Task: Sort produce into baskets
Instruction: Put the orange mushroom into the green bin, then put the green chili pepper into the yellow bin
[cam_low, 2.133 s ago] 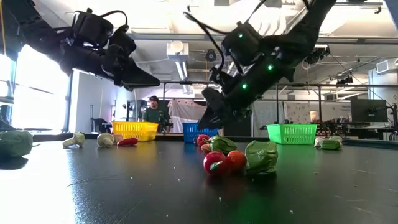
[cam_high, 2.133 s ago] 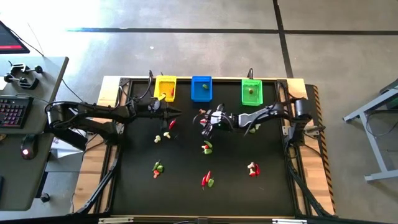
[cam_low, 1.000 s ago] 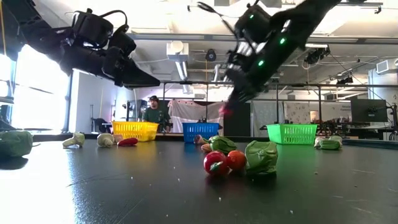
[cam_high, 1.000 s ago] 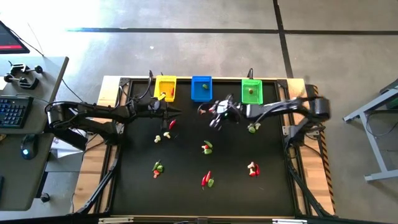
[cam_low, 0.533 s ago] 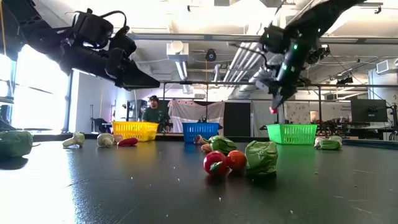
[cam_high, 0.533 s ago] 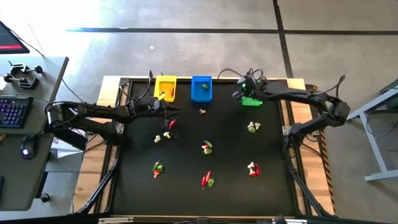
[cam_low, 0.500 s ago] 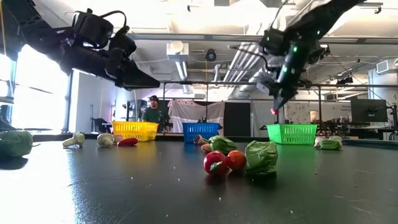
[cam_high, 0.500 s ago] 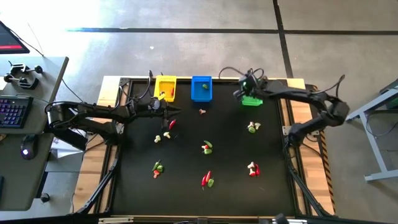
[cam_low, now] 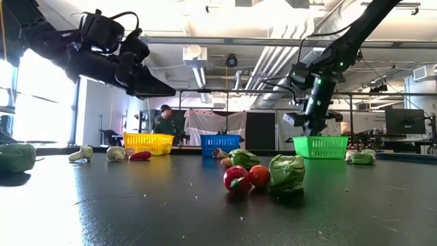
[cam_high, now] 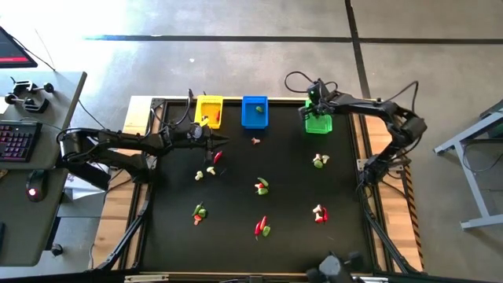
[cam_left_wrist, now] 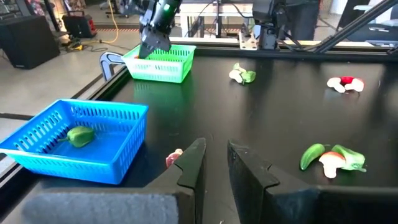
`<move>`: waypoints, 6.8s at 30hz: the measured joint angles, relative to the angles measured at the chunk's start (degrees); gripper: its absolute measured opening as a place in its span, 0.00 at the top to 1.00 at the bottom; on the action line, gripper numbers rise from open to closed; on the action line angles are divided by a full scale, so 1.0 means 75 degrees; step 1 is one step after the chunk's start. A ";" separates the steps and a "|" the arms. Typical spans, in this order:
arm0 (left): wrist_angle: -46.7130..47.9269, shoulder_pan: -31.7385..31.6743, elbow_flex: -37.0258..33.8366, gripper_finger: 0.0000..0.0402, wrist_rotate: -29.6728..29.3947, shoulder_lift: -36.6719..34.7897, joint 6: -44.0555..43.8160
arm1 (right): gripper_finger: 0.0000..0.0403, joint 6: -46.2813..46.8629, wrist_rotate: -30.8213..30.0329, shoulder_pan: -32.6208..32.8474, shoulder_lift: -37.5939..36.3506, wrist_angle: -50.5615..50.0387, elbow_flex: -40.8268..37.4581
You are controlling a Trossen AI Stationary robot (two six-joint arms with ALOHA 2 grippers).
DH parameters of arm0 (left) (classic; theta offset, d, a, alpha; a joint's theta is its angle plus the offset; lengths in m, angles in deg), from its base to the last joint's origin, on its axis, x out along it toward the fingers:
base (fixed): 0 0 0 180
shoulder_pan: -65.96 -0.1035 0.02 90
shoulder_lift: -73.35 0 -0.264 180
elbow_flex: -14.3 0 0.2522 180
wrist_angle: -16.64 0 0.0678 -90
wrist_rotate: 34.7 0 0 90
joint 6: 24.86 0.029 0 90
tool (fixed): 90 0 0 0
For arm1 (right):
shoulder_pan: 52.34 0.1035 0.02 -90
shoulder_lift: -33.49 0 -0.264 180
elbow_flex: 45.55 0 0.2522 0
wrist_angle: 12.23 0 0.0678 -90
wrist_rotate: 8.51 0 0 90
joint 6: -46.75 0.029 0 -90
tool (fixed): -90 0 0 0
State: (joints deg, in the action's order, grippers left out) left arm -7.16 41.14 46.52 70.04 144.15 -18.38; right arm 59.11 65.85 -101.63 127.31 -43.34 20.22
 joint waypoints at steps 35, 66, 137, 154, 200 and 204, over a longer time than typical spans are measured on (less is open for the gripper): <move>0.0058 0.0093 0.0000 0.88 -0.0029 0.0000 -0.0451 | 0.97 -0.0043 0.0665 0.3101 -0.1509 0.1081 -0.0748; 0.9809 0.3452 0.3503 0.97 -0.1736 -0.1250 -0.2831 | 1.00 0.0027 0.0223 0.5985 -0.1509 0.5115 -0.2961; 0.8468 0.6947 0.1628 0.83 -0.2540 0.0411 -0.6758 | 1.00 -0.0985 0.0221 0.5824 -0.1504 0.5319 -0.2961; 0.8087 0.7085 0.1853 0.63 -0.1894 0.1045 -0.5424 | 1.00 -0.1058 0.0221 0.5807 -0.1504 0.5299 -0.2958; 0.7280 -0.2213 0.3418 1.00 -0.2844 0.0138 -0.1707 | 1.00 -0.1349 0.0229 0.5261 -0.1504 0.5420 -0.2955; 0.6785 -0.3044 0.3418 1.00 -0.2364 0.0802 -0.1578 | 1.00 -0.1521 0.0199 0.4956 -0.1504 0.5468 -0.2955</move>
State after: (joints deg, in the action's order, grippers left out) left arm 43.73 18.31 72.16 52.31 150.17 -30.21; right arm 47.70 67.34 -64.46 116.04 -2.33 -1.94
